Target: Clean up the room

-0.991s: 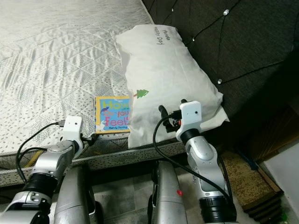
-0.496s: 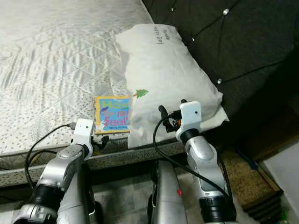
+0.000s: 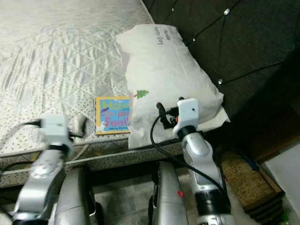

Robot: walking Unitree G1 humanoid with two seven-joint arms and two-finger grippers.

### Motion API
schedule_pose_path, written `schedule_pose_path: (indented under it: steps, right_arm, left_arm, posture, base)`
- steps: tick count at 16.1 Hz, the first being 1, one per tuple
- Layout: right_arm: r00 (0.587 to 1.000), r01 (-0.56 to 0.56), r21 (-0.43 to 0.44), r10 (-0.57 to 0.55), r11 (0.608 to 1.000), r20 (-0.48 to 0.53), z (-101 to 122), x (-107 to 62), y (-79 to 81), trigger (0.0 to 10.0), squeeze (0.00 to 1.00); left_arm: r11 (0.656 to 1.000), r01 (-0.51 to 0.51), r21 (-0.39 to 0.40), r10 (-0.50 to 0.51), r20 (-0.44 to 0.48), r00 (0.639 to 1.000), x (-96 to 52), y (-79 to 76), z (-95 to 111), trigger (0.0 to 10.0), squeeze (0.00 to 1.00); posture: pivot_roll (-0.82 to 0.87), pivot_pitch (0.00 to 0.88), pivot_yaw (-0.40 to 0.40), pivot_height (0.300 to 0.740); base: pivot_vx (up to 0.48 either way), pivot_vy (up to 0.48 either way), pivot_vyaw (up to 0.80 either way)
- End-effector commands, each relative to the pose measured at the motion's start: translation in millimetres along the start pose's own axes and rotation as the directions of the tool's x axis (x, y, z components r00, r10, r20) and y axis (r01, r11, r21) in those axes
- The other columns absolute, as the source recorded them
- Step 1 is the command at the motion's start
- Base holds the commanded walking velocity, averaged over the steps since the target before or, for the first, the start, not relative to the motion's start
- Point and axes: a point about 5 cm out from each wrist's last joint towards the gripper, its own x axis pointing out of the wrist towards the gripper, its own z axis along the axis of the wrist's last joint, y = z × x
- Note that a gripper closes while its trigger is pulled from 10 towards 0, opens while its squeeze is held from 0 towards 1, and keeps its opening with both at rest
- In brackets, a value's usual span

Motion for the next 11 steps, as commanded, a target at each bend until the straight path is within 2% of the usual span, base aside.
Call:
schedule_pose_path:
  steps: [1, 2, 4, 8, 11]
  right_arm:
    - [1.000, 0.021, 0.003, -0.021, 1.000, 0.018, 3.0, 3.8, -3.8, 10.0, 0.00]
    - [0.999, 0.030, 0.020, -0.031, 0.999, 0.044, 7.6, 10.6, -5.0, 10.0, 0.00]
    - [0.997, 0.041, 0.060, -0.045, 0.997, 0.066, 11.8, 18.9, -6.6, 10.0, 0.00]
    - [0.994, 0.025, 0.079, -0.033, 0.997, 0.100, 18.1, 28.4, 0.8, 10.0, 0.00]
    - [0.993, 0.048, 0.081, -0.057, 0.996, 0.106, 17.2, 24.8, -4.4, 10.0, 0.00]
  left_arm:
    - [1.000, -0.026, 0.009, 0.025, 0.061, 0.998, -2.3, 3.1, 8.4, 10.0, 0.00]
    - [0.997, -0.069, 0.021, 0.066, 0.130, 0.989, -1.5, 9.5, 16.8, 10.0, 0.00]
    - [0.995, -0.099, 0.025, 0.093, 0.188, 0.978, 2.4, 14.1, 24.9, 10.0, 0.00]
    - [0.995, -0.099, 0.033, 0.090, 0.206, 0.974, 2.6, 11.4, 21.2, 10.0, 0.00]
    - [0.997, -0.082, 0.012, 0.078, 0.191, 0.978, 0.4, 8.5, 16.3, 10.0, 0.00]
  posture:
    - [0.08, 0.000, -0.071, 0.535]
    - [0.10, 0.000, -0.072, 0.535]
    - [0.11, 0.000, -0.072, 0.548]
    - [0.11, 0.000, -0.068, 0.587]
    - [0.08, 0.000, -0.047, 0.626]
  base:
    - [0.000, 0.000, 0.00]
    - [0.000, 0.000, 0.00]
    - [0.000, 0.000, 0.00]
    - [0.000, 0.000, 0.00]
    - [0.000, 0.000, 0.00]
